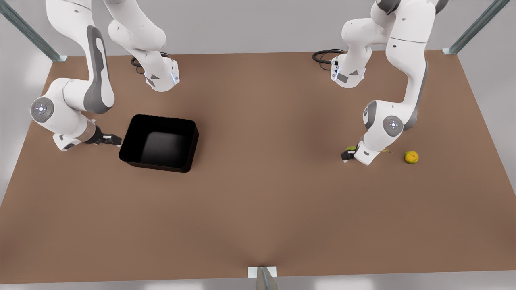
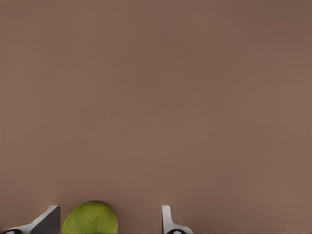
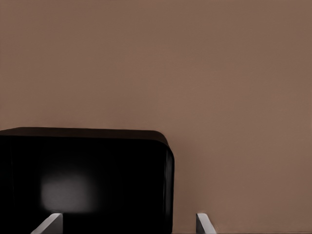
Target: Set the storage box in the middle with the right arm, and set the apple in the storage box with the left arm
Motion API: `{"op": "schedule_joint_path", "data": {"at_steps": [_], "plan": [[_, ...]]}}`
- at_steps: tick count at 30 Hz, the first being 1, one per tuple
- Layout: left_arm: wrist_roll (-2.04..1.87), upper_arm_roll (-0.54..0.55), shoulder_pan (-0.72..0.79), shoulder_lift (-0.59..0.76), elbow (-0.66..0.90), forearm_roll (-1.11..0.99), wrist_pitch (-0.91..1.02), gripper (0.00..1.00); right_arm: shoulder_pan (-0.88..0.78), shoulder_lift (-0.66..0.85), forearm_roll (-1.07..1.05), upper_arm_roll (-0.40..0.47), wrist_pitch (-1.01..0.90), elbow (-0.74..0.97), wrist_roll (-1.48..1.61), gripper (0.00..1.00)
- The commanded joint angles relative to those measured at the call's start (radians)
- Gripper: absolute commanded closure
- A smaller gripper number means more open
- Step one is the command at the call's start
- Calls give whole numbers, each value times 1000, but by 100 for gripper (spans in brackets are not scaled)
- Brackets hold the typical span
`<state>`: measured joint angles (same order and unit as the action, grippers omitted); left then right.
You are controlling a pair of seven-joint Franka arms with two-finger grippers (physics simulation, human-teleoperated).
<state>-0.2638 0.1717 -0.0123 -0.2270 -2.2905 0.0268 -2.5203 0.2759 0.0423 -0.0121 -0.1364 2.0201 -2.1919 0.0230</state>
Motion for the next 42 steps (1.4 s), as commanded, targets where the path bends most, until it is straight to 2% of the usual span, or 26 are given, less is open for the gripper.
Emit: {"op": "schedule_joint_path", "data": {"at_steps": [1, 3, 5, 7, 10, 19, 20, 21, 22, 26, 27, 37, 42], "plan": [[0, 0, -3, 3, -6, -7, 0, 0, -23, -7, 0, 0, -15, 3, -5, 0], [0, 0, -11, 32, -41, -10, 11, 0, -18, 54, -2, -15, 29, -127, -25, 0], [0, 0, -11, 46, -87, -10, 11, 0, -18, 47, -5, -17, 75, -213, -26, 0], [0, 0, -11, 41, -104, -10, 11, 0, 8, 37, -3, -15, 236, -290, -25, 0], [-2, 0, -32, -23, -93, -10, -2, 0, 35, 24, 4, -15, 321, -351, -14, 0], [-2, 0, -32, -38, -95, -10, 1, 0, 120, -79, 57, -17, 368, -397, -11, 0], [0, 0, -35, -43, -95, -10, 1, 0, 120, -79, 57, -17, 376, -397, -11, 15], [0, 0, -37, -48, -95, -10, 0, 0, 120, -88, 57, -19, 378, -397, -12, 45], [-2, 0, -38, -60, -95, -10, 0, 0, 120, -102, 57, -19, 384, -398, -12, 60], [0, 0, -46, -84, -92, -10, -2, 0, 118, -128, 57, -22, 404, -398, -12, 68], [0, 0, -46, -89, -90, -10, -2, 0, 118, -128, 57, -22, 404, -397, -11, 79], [0, 0, -52, -112, -84, -16, -17, 0, 118, -171, 57, -23, 431, -397, -11, 79], [0, 0, -49, -118, -84, -16, -17, 0, 120, -108, 57, -29, 355, -388, -11, 79]]}}
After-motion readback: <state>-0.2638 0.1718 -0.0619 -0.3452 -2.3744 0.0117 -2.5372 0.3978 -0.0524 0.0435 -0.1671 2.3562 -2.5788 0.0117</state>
